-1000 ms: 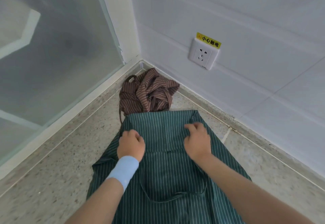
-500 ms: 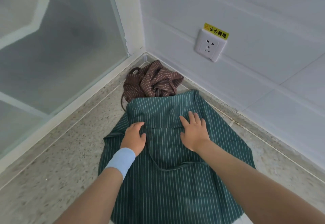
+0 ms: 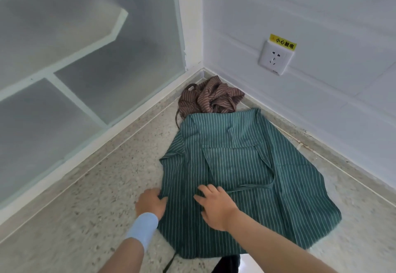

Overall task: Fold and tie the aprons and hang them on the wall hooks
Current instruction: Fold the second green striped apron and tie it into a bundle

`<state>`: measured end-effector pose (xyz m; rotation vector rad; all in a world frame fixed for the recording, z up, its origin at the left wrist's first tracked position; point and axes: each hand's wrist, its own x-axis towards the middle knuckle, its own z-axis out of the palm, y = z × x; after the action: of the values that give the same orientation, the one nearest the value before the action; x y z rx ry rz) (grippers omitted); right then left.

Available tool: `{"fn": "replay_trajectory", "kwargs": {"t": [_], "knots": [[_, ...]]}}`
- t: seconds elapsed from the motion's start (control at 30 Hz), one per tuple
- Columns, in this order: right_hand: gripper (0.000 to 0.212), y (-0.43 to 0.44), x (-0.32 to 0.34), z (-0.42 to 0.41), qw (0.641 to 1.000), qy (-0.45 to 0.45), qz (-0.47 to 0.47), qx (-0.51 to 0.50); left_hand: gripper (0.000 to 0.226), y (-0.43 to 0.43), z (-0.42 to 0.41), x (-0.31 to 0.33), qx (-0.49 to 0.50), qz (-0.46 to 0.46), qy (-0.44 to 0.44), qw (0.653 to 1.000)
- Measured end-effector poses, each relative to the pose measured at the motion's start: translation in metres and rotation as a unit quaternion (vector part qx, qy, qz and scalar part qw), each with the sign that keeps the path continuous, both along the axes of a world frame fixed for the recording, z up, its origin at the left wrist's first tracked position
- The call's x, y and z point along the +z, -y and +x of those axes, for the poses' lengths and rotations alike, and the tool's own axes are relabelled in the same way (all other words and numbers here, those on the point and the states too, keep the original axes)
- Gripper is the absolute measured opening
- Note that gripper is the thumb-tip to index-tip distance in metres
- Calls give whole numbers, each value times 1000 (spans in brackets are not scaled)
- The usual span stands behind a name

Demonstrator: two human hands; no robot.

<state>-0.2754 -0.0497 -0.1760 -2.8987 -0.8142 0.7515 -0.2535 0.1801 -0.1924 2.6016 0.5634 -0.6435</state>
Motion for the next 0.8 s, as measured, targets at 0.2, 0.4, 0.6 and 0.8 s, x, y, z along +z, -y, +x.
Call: {"fn": "replay_trajectory", "kwargs": {"t": [0.2,0.4,0.6,0.8], "knots": [[71,-15,11,-14,997,17,-78,18,20,-5,-6,36,120,-247,32,961],[68,-26,15,-37,996,-69,-44,-25,44,-46,-29,45,61,-286,-203,935],[50,-30,32,-24,948,-203,108,-218,62,-39,-26,78,64,-431,-144,888],[41,-8,84,-1,647,-369,448,-494,55,41,-5,126,-129,-423,-121,889]]}}
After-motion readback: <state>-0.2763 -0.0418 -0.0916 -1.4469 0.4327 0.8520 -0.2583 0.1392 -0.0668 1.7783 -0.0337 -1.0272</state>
